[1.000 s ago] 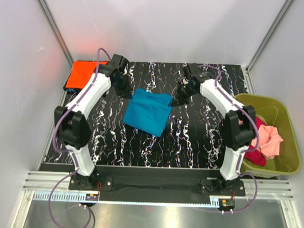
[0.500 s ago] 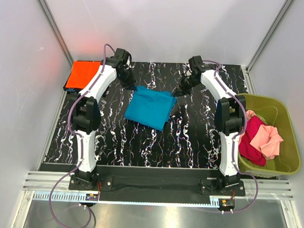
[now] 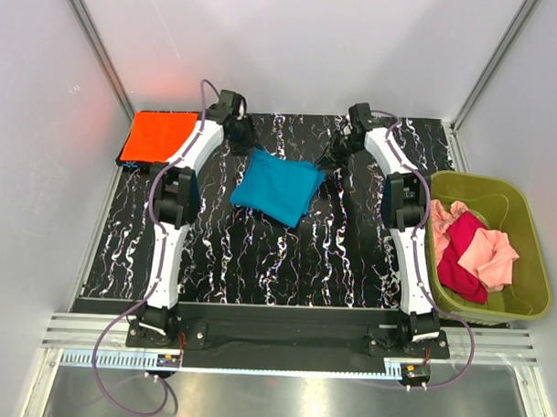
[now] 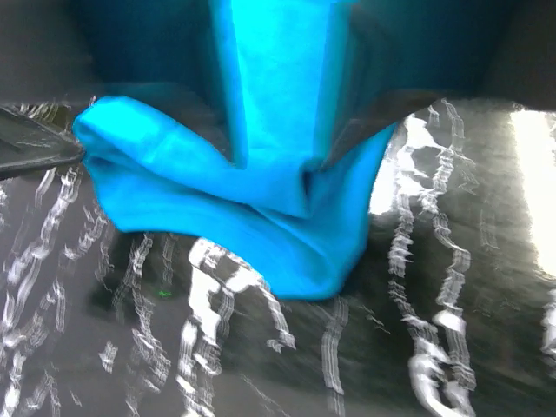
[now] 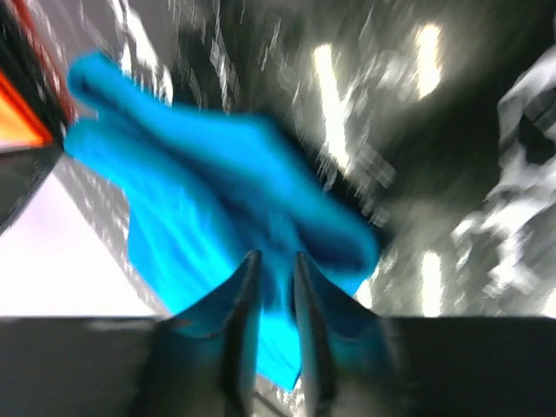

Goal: Fold and stack the t-shirts
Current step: Fold the tshirt

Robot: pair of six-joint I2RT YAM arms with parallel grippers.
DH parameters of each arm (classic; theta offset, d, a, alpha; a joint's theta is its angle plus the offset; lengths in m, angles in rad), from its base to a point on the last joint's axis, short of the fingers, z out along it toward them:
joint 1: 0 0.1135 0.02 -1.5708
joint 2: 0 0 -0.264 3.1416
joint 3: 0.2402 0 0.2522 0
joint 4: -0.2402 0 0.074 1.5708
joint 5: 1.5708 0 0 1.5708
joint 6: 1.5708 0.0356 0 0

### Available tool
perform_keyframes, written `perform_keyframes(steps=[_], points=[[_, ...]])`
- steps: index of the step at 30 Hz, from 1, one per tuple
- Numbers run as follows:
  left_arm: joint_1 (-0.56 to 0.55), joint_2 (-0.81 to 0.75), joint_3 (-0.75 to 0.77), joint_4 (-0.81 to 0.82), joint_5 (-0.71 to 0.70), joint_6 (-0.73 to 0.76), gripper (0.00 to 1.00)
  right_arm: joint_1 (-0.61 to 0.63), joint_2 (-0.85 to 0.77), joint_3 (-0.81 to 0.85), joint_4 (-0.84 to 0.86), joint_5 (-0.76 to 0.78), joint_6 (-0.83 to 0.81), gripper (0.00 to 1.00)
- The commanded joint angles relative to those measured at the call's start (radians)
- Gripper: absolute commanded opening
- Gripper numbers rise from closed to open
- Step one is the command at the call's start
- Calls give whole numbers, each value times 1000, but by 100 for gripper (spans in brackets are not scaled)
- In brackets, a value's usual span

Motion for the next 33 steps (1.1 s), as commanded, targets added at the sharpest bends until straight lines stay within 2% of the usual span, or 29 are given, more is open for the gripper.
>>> perform_keyframes(steps=[1, 2, 3, 5, 9, 12, 18, 24, 28, 33], points=[[49, -69, 35, 28, -77, -8, 62, -18, 13, 172, -115, 62, -43, 35], [49, -93, 20, 24, -85, 21, 63, -20, -1, 166, -121, 94, -56, 44], [48, -122, 0, 11, -113, 33, 63, -24, -33, 144, -136, 107, -62, 47], [48, -243, -133, 49, -118, 50, 64, -26, -77, 109, -190, 172, -94, 55], [32, -421, -400, 120, -57, 75, 56, -11, -163, 3, -222, 211, -160, 56], [14, -481, -506, 128, -22, 87, 55, 34, -249, -121, -196, 204, -198, 57], [-18, -413, -558, 99, 35, 127, 54, 84, -413, -405, -38, 70, -162, 56], [-49, -429, -615, 132, 2, 119, 49, 183, -395, -417, -8, -63, -139, 46], [-49, -400, -602, 94, -46, 104, 45, 236, -331, -381, 5, -80, -113, 39], [-50, -323, -545, 2, -91, 115, 44, 239, -235, -313, 3, -56, -117, 35]])
